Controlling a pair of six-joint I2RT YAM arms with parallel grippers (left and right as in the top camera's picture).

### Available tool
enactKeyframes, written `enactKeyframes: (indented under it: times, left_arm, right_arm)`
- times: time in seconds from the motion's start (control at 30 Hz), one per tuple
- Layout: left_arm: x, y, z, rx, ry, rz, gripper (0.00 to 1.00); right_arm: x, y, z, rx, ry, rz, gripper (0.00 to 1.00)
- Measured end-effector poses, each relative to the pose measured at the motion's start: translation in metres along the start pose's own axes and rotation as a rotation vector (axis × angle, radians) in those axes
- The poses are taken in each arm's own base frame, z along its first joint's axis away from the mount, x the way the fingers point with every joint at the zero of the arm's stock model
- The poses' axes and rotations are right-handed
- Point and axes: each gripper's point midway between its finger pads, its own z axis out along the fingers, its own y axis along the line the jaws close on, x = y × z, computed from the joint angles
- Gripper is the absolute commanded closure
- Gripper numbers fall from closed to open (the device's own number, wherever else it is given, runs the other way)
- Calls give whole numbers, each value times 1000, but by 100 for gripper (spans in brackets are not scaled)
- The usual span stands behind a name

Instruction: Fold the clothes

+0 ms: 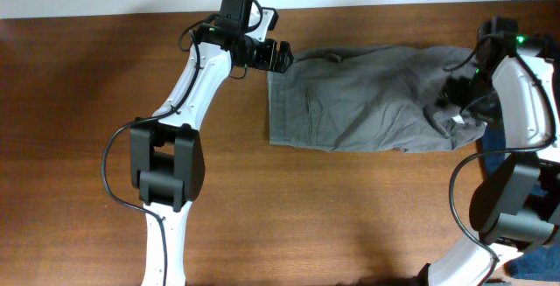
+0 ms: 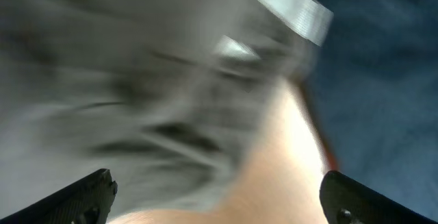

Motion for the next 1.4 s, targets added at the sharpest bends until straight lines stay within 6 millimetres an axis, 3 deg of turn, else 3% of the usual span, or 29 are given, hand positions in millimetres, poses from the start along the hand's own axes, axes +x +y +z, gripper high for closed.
enactKeyframes:
  times: [0.07, 0.17, 0.3, 0.6, 0.63, 0.7, 0.83, 0.93, 1.03, 1.07, 1.1, 1.13, 1.17, 1.2, 1.4]
  left_arm:
    - [0, -2, 0, 14, 0, 0, 1]
    - [0, -4, 0, 23, 0, 0, 1]
    - [0, -4, 0, 26, 1, 0, 1]
    - [0, -6, 0, 33, 0, 1, 1]
    - [0, -6, 0, 33, 0, 1, 1]
    - [0, -6, 0, 33, 0, 1, 1]
    - [0, -6, 0, 33, -1, 1, 1]
    - [-1, -6, 0, 34, -2, 1, 1]
    - [0, -6, 0, 36, -1, 1, 1]
    - [0, -6, 0, 36, -1, 1, 1]
    - [0, -6, 0, 36, -1, 2, 1]
    - [0, -6, 0, 36, -1, 2, 1]
    - [-1, -6, 0, 36, -2, 1, 1]
    - [0, -6, 0, 36, -1, 1, 1]
    - [0, -6, 0, 37, -1, 1, 1]
  right_arm:
    - [-12, 31, -6, -174, -46, -96, 2]
    - [-17, 51, -11, -286, -74, -177, 3]
    - [-16, 53, -1, -296, -52, -198, 3]
    - [-15, 54, 60, -273, 64, -181, 11]
    - [-14, 53, 65, -262, 74, -174, 16]
    - [-14, 48, 76, -229, 89, -158, 43]
    - [-17, 35, 91, -178, 100, -137, 85]
    - [-22, 18, 104, -123, 98, -105, 90]
    - [-29, -4, 113, -35, 84, -65, 89]
    - [-30, -13, 114, 7, 78, -51, 82]
    - [-32, -25, 114, 69, 72, -37, 69]
    - [-33, -34, 112, 115, 68, -26, 46]
    - [-35, -46, 108, 177, 64, -10, 7]
    - [-36, -53, 104, 216, 60, 4, 1]
    - [-60, -73, 53, 341, 4, 35, 1]
